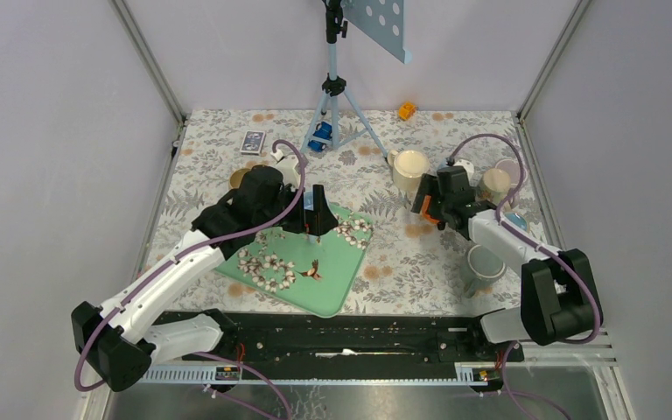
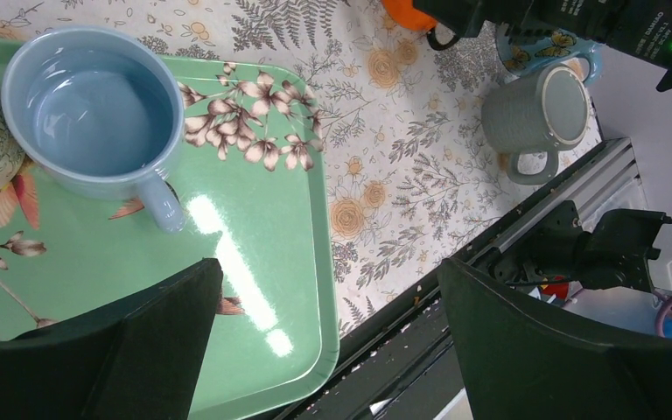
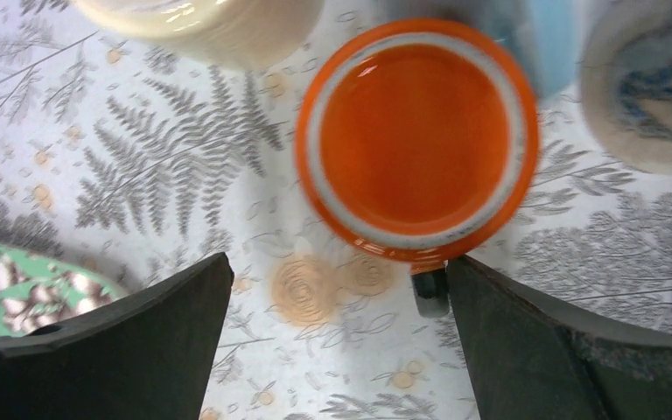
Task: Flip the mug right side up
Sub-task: Turn over the cup at the center of the board.
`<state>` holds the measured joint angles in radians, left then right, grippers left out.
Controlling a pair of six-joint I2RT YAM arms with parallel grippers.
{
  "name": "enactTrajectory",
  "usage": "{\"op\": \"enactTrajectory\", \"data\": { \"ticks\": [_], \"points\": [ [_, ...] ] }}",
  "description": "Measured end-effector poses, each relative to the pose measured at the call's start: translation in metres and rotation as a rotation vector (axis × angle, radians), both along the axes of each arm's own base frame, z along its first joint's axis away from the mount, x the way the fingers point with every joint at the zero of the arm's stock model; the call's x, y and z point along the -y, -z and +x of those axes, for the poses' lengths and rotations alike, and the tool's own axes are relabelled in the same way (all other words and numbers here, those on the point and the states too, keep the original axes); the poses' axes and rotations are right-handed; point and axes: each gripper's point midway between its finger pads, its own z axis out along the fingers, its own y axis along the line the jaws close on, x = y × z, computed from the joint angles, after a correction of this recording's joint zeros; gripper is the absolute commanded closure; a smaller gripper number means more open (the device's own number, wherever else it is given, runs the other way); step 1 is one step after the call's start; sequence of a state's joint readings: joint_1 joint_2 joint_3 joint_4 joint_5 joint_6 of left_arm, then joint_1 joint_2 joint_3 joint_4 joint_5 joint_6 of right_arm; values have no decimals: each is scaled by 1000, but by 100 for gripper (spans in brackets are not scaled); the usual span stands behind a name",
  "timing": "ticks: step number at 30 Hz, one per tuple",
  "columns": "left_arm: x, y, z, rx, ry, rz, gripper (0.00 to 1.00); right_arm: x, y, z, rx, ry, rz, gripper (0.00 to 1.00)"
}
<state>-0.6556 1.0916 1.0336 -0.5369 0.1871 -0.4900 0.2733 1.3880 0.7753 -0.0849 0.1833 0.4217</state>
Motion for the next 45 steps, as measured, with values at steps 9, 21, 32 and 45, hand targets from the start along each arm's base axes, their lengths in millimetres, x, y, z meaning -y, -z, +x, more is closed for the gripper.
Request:
{"op": "enactTrajectory", "data": {
  "ticks": [9, 21, 32, 45],
  "points": [
    [2, -1, -1, -6, 3, -11, 1, -30, -5, -3, -39, -8, -26, 6],
    [2, -1, -1, -10, 2, -17, 1, -8, 13, -6, -106, 199, -68, 38],
    [2, -1, -1, -10, 2, -17, 1, -1, 17, -2, -102, 231, -85, 55],
    [3, -1, -1, -10, 2, -17, 1, -1, 28, -1, -123, 231, -96, 76]
  ]
}}
